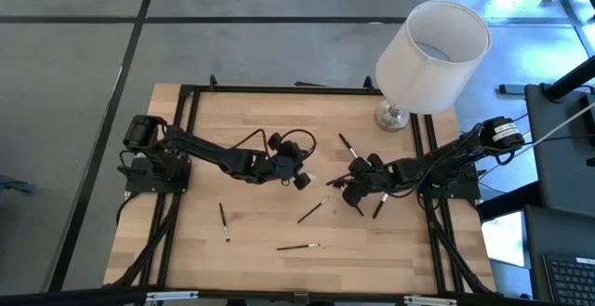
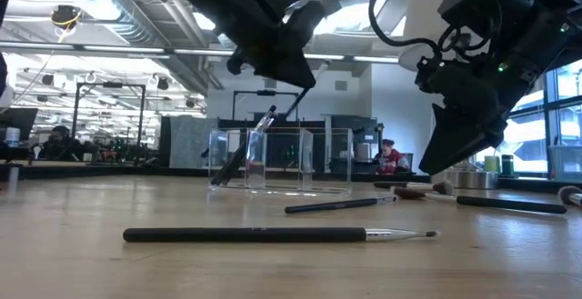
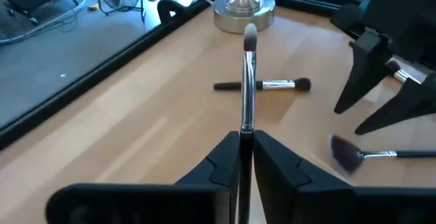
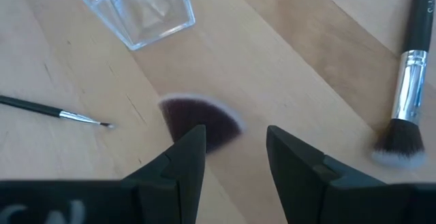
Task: Put items in baskets/containers
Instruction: Put the foundation brush into the transparent organizer, then put the eyeshadow brush into the transparent organizer
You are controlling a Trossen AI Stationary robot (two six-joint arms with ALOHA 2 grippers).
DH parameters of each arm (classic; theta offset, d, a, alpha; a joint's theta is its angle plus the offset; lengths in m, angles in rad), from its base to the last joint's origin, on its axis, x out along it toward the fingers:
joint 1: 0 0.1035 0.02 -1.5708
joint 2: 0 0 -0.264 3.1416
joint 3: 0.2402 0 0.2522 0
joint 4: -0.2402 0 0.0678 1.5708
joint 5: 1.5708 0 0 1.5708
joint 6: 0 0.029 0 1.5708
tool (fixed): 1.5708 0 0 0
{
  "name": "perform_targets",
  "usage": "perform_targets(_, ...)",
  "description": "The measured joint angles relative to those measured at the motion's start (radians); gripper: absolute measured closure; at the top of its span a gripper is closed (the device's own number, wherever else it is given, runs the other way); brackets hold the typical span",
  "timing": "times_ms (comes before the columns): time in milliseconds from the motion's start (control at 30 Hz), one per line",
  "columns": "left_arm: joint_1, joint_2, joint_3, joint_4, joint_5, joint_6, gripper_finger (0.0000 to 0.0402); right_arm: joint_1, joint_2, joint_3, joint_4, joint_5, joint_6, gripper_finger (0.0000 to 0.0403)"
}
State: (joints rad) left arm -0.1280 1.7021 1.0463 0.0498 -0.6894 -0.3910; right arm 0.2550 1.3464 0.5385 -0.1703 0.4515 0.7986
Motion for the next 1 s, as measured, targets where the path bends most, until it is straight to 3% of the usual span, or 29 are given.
perform_targets(333,-0.001,-0.003,-0.010,0.007,0.035,0.048,0.0324,0.000,0.000,0.000,0.000,-0.005,0.012,0.0247)
perform_targets(600,-0.002,0.007,-0.009,0.075,0.367,0.118,0.0326,-0.001,0.000,0.000,-0.015,-0.059,0.012,0.0247)
perform_targets(833,-0.015,0.012,-0.009,0.217,0.396,0.152,0.0340,-0.004,0.000,0.000,-0.014,0.063,0.023,0.0247)
perform_targets(1000,-0.066,0.080,0.005,0.376,0.392,0.160,0.0343,0.036,0.000,0.000,-0.015,-0.005,0.086,0.0251)
